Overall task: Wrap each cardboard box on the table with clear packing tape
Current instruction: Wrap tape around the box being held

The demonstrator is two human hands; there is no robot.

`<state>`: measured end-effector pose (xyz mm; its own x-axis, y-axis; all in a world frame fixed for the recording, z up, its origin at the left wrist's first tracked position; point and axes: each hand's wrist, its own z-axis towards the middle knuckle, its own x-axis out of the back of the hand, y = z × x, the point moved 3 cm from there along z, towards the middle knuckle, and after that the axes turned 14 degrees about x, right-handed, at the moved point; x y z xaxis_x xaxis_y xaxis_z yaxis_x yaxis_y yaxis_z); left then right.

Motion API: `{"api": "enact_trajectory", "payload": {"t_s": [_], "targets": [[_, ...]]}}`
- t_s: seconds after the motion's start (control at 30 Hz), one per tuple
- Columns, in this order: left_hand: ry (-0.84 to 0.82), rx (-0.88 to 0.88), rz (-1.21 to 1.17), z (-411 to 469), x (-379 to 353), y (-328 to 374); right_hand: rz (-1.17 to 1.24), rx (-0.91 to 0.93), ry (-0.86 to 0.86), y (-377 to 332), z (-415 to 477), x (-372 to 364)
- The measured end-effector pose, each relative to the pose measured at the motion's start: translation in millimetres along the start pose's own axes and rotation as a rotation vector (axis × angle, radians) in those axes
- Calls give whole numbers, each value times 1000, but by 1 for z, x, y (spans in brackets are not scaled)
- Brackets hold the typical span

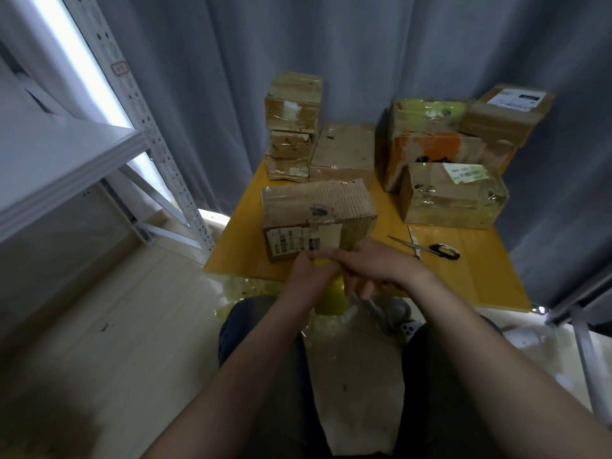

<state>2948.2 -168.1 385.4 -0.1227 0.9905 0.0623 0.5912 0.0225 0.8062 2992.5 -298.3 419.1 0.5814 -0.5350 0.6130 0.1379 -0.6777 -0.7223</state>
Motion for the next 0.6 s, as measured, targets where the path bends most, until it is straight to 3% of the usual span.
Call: {"api": "enact_trajectory", "payload": {"t_s": [0.13,0.2,0.3,0.4,0.5,0.6], "targets": [[6,-9,156,-1,5,-1,290,47,126,15,-4,-17],[-16,-52,411,-5,15,10,476,55,165,17,-7,-18],[124,-281,865,-9,47,52,633,58,216,12,-12,-19],[364,-590,1020,-4,74,103,766,87,194,4,-15,-24],[326,-566,1324,35,78,116,604,106,236,1,-16,-26],[138,-460,1457,72,81,114,443,151,273,2,-20,-27]]}}
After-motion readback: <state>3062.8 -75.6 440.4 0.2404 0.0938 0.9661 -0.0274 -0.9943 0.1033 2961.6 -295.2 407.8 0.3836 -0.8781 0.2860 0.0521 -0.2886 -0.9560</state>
